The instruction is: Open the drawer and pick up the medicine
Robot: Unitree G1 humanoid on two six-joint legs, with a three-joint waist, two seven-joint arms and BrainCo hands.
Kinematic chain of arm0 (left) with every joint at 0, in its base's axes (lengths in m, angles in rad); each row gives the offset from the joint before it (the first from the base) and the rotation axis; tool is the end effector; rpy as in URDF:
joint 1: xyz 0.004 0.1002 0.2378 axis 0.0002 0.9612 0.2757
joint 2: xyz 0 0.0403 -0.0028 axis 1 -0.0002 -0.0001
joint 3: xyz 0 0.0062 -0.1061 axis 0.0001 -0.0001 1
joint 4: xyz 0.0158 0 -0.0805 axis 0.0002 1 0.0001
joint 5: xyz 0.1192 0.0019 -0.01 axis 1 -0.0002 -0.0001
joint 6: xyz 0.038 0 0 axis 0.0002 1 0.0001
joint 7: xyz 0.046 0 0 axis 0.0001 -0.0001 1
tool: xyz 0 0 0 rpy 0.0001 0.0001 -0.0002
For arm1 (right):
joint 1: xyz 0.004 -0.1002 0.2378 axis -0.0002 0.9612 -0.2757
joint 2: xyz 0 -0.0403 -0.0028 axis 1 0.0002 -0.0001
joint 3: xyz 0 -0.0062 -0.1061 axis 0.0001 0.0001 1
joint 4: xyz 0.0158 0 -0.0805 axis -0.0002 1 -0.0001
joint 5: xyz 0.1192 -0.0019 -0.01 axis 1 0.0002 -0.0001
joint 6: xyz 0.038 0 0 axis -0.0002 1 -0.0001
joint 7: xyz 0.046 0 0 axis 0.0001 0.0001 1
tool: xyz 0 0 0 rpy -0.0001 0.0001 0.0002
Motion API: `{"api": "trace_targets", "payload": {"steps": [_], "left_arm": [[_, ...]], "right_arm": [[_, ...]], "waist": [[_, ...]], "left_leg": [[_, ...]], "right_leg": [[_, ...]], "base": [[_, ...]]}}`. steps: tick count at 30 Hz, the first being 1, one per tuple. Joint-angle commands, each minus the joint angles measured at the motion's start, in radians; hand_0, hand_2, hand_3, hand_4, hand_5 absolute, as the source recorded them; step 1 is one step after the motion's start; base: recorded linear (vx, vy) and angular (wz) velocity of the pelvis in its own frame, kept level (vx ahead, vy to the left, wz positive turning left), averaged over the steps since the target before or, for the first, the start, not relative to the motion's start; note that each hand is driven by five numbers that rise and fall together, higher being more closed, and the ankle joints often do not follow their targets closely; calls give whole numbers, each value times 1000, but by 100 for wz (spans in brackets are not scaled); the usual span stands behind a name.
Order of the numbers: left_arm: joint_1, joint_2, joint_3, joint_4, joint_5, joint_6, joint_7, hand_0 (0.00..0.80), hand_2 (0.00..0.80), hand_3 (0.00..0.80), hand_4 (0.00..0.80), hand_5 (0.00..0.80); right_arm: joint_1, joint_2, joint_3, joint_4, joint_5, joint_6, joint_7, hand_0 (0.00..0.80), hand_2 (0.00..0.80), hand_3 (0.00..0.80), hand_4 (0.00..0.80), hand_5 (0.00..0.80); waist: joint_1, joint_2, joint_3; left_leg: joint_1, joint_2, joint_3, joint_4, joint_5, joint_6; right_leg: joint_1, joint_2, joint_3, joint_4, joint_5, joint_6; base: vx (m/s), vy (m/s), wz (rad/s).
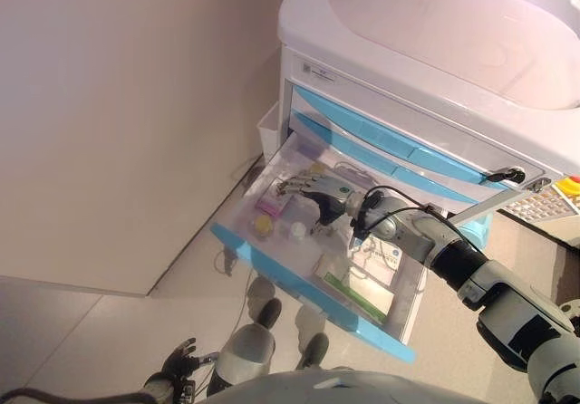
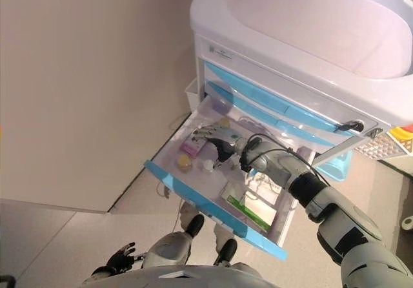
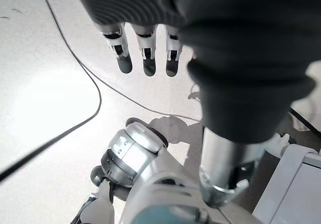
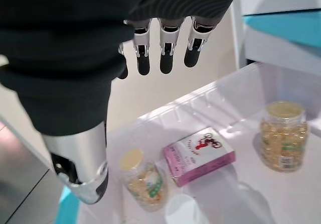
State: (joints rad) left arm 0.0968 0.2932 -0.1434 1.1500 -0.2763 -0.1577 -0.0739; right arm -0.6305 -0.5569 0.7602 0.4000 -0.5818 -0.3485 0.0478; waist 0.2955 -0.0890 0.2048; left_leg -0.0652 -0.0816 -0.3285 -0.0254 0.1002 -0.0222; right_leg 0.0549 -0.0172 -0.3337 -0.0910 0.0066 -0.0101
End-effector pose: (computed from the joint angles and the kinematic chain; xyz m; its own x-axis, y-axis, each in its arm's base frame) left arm 0.0616 0.2468 -0.1301 0.4656 0.1500 -0.8722 -0.0835 0.9886 0.1254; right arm 0.2971 -0.1229 0.0763 0.6447 0.7442 -0.1745 -0.2605 -0.0007 -0.9655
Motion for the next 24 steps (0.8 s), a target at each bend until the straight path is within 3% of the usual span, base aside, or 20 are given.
{"api": "trace_targets", "payload": {"steps": [1,24], "left_arm": [[-35,17,-17,-2,4,-23,-1,0,0,0,0,0],[-48,30,-71,-47,27,-36,-26,0,0,0,0,0]], "right_arm": [[-78,40,42,-23,-8,-10,-66,0,0,0,0,0],[-129,141,112,152,-187,26,-160,0,0,0,0,0]], "waist": [[10,-22,10],[55,-8,30]], "left_leg": [[3,-46,28,0,-72,12],[-15,-56,-27,0,-56,12]], "right_leg": [[-7,14,37,101,-64,15],[-12,16,4,110,-74,9]], "base": [[6,1,9],[12,-4,3]]}}
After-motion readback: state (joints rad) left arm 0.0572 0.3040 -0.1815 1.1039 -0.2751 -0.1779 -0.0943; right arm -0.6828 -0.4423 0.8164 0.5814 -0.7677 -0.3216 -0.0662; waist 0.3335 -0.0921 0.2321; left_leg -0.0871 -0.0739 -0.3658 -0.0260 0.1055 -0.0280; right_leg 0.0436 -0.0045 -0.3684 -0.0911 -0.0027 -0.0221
